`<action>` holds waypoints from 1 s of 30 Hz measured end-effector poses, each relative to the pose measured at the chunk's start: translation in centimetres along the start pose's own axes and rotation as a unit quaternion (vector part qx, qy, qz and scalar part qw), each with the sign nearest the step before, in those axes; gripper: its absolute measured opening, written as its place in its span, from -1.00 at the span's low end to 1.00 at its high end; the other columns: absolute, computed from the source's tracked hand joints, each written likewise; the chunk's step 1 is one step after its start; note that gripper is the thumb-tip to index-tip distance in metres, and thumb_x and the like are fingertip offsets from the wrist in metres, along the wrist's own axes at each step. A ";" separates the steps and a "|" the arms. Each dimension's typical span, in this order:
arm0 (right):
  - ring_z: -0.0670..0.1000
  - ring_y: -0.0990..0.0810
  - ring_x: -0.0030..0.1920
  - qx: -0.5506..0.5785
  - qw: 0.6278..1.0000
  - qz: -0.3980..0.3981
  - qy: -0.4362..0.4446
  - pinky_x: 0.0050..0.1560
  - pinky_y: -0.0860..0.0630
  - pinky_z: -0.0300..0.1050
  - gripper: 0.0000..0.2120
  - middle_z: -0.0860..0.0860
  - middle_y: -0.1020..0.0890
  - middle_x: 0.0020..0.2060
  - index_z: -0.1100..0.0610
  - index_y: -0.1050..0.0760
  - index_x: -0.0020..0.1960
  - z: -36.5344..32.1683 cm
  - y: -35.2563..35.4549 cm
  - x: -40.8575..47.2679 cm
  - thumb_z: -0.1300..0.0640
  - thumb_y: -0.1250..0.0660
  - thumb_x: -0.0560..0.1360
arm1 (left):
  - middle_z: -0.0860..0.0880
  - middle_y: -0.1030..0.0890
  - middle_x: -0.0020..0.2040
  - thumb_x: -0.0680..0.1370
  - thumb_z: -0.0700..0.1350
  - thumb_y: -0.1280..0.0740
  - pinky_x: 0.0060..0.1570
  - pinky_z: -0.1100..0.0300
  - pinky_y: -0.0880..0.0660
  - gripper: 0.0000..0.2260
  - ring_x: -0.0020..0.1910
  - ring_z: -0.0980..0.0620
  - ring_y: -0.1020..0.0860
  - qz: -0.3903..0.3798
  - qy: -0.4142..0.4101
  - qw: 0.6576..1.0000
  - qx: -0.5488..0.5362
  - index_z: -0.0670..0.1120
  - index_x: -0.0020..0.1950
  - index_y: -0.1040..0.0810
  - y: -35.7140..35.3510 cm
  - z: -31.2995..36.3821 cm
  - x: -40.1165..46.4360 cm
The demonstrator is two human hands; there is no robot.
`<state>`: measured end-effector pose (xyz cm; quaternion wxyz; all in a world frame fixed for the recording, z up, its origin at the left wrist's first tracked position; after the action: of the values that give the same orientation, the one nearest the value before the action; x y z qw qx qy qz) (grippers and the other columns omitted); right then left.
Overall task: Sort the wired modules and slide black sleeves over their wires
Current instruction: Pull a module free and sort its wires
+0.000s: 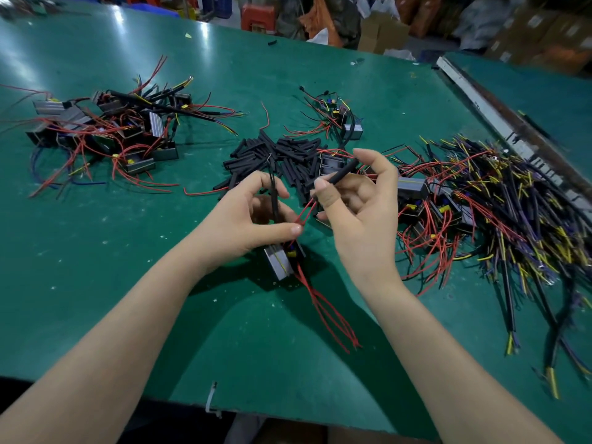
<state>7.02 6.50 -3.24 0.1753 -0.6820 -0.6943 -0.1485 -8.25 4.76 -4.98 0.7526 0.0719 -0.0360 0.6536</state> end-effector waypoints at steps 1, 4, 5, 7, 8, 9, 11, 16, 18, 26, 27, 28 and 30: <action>0.07 -0.64 -0.14 0.003 1.000 -0.001 -0.005 -0.17 -0.58 -0.03 -0.58 0.04 -0.64 -0.14 -0.07 -0.31 0.16 0.0 0.0 0.1 0.28 -0.41 0.49 | 0.02 -0.66 -0.26 0.37 -0.32 -0.47 -0.22 0.24 -0.57 -0.66 -0.27 0.08 -0.60 -0.001 0.003 1.000 0.013 -0.06 -0.03 -0.38 0.0 -0.1 0.0; 0.10 -0.62 -0.15 -0.004 0.999 -0.029 -0.031 -0.15 -0.58 0.03 -0.55 0.10 -0.64 -0.15 -0.06 -0.30 0.19 0.5 -0.2 0.0 0.28 -0.41 0.48 | 0.02 -0.66 -0.27 0.39 -0.35 -0.46 -0.23 0.19 -0.57 -0.66 -0.29 0.07 -0.59 0.011 -0.003 1.000 0.028 -0.05 -0.03 -0.38 0.1 -0.2 0.1; 0.14 -0.61 -0.14 -0.016 0.998 -0.041 -0.037 -0.10 -0.58 0.12 -0.54 0.14 -0.62 -0.15 -0.07 -0.30 0.20 0.7 -0.4 -0.1 0.27 -0.42 0.47 | 0.03 -0.66 -0.27 0.39 -0.36 -0.46 -0.22 0.19 -0.57 -0.65 -0.29 0.08 -0.59 0.019 -0.009 0.999 0.033 -0.06 -0.04 -0.38 0.2 -0.2 0.1; 0.11 -0.59 -0.18 -0.038 0.997 -0.060 -0.035 -0.07 -0.57 0.17 -0.54 0.10 -0.59 -0.21 -0.10 -0.31 0.19 0.9 -0.8 -0.3 0.25 -0.44 0.46 | 0.04 -0.66 -0.29 0.38 -0.36 -0.46 -0.22 0.23 -0.57 -0.64 -0.30 0.11 -0.60 0.044 -0.026 0.998 0.042 -0.05 -0.05 -0.37 0.5 -0.2 0.2; 0.03 -0.57 -0.21 -0.044 0.996 -0.065 -0.031 -0.08 -0.57 0.11 -0.54 0.04 -0.57 -0.24 -0.12 -0.32 0.17 0.9 -0.9 -0.4 0.24 -0.45 0.45 | 0.06 -0.66 -0.30 0.37 -0.36 -0.47 -0.23 0.27 -0.56 -0.63 -0.31 0.13 -0.60 0.054 -0.034 0.997 0.047 -0.05 -0.05 -0.36 0.6 -0.2 0.3; -0.05 -0.56 -0.22 -0.050 0.996 -0.068 -0.025 -0.09 -0.56 0.02 -0.55 -0.02 -0.56 -0.26 -0.12 -0.33 0.16 0.9 -1.0 -0.5 0.23 -0.45 0.45 | 0.07 -0.66 -0.30 0.37 -0.36 -0.47 -0.23 0.30 -0.54 -0.63 -0.31 0.15 -0.59 0.061 -0.040 0.996 0.052 -0.05 -0.05 -0.36 0.8 -0.3 0.3; -0.13 -0.56 -0.21 -0.065 0.995 -0.076 -0.019 -0.10 -0.48 -0.19 -0.58 -0.11 -0.58 -0.28 -0.12 -0.35 0.13 1.1 -0.9 -0.5 0.21 -0.46 0.45 | 0.08 -0.66 -0.31 0.36 -0.34 -0.48 -0.22 0.33 -0.52 -0.62 -0.30 0.17 -0.59 0.067 -0.048 0.995 0.064 -0.04 -0.05 -0.36 0.9 -0.5 0.4; -0.17 -0.58 -0.15 -0.140 0.983 -0.115 -0.030 -0.07 -0.40 -0.19 -0.64 -0.24 -0.60 -0.30 -0.12 -0.39 0.11 1.8 -0.8 -0.3 0.12 -0.46 0.44 | 0.17 -0.64 -0.24 0.35 -0.17 -0.54 -0.17 0.19 -0.49 -0.61 -0.22 0.15 -0.59 0.061 -0.068 0.978 0.187 0.07 -0.05 -0.36 0.9 -0.7 0.4; -0.19 -0.58 -0.11 -0.147 0.981 -0.126 -0.028 -0.04 -0.42 -0.21 -0.70 -0.23 -0.61 -0.26 -0.08 -0.42 0.13 1.9 -0.9 -0.4 0.10 -0.43 0.47 | 0.18 -0.63 -0.21 0.33 -0.03 -0.54 -0.13 0.21 -0.47 -0.63 -0.14 0.15 -0.59 0.063 -0.072 0.976 0.195 0.10 -0.05 -0.39 0.9 -0.5 0.3; -0.09 -0.59 -0.06 -0.087 0.992 -0.089 -0.027 0.07 -0.52 -0.09 -0.90 -0.10 -0.62 -0.14 -0.07 -0.51 0.06 0.9 -0.6 0.0 0.02 -0.23 0.60 | 0.18 -0.62 -0.23 0.41 -0.17 -0.50 -0.15 0.31 -0.44 -0.74 -0.16 0.18 -0.59 0.055 -0.074 0.982 0.167 0.04 -0.08 -0.45 0.6 -0.1 0.2; -0.10 -0.58 -0.08 -0.073 0.993 -0.083 -0.033 0.06 -0.51 -0.11 -0.93 -0.08 -0.61 -0.14 -0.08 -0.50 0.04 0.8 -0.6 0.0 0.04 -0.25 0.60 | 0.18 -0.62 -0.24 0.40 -0.18 -0.51 -0.10 0.24 -0.46 -0.72 -0.16 0.18 -0.59 0.048 -0.065 0.983 0.164 0.04 -0.07 -0.45 0.6 -0.1 0.2; -0.12 -0.57 -0.11 -0.061 0.994 -0.079 -0.039 0.04 -0.51 -0.14 -0.94 -0.06 -0.62 -0.14 -0.06 -0.51 0.02 0.8 -0.5 0.1 0.07 -0.27 0.59 | 0.18 -0.63 -0.24 0.39 -0.19 -0.52 -0.05 0.15 -0.48 -0.69 -0.16 0.16 -0.59 0.036 -0.054 0.984 0.164 0.05 -0.04 -0.44 0.5 -0.1 0.2; -0.15 -0.54 -0.15 -0.051 0.995 -0.072 -0.042 -0.02 -0.48 -0.22 -0.93 -0.03 -0.63 -0.17 -0.02 -0.54 -0.04 0.7 -0.3 0.3 0.12 -0.30 0.58 | 0.17 -0.63 -0.24 0.37 -0.19 -0.53 0.04 0.08 -0.46 -0.61 -0.14 0.17 -0.58 0.008 -0.033 0.985 0.169 0.09 0.04 -0.43 0.3 -0.2 0.1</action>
<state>6.69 7.10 -3.70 0.1002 -0.6438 -0.7399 -0.1673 -8.50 4.98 -5.18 0.7224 0.2197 0.0496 0.6537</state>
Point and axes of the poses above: each hand's wrist, its own x-axis towards the middle knuckle, its own y-axis out of the back of the hand, z = x × y, the point moved 4 cm from there along x, towards the middle knuckle
